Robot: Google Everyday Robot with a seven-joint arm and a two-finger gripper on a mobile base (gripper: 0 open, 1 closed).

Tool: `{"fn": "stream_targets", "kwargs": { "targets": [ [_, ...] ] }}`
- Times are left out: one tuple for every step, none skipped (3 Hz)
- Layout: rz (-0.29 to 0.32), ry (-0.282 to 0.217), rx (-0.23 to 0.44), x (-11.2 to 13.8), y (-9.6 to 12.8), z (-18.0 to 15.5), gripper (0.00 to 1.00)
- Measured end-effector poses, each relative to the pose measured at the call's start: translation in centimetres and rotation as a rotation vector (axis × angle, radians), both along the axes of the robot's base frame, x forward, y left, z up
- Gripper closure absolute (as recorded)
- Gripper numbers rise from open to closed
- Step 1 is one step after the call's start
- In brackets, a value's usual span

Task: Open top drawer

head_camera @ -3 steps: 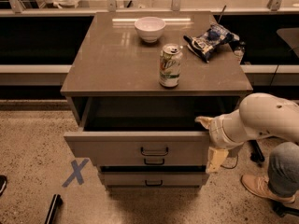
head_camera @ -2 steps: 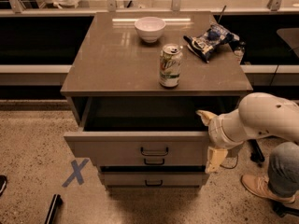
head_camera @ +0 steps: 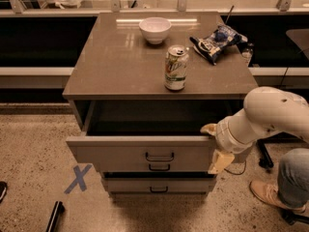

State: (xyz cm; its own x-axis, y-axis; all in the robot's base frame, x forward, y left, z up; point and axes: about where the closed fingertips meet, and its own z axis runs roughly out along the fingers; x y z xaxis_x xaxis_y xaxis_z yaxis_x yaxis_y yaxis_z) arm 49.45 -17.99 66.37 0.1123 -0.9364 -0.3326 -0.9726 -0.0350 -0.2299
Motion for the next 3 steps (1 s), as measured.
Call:
{"fn": "stream_targets", "kwargs": {
  "targets": [
    [0.0, 0.084, -0.01, -1.9, 0.0, 0.1, 0.45],
    [0.021, 0.148, -0.011, -3.5, 0.2, 0.5, 0.45],
    [0.034, 0.176, -0.002, -4.4, 0.1, 1.4, 0.27]
  ]
}}
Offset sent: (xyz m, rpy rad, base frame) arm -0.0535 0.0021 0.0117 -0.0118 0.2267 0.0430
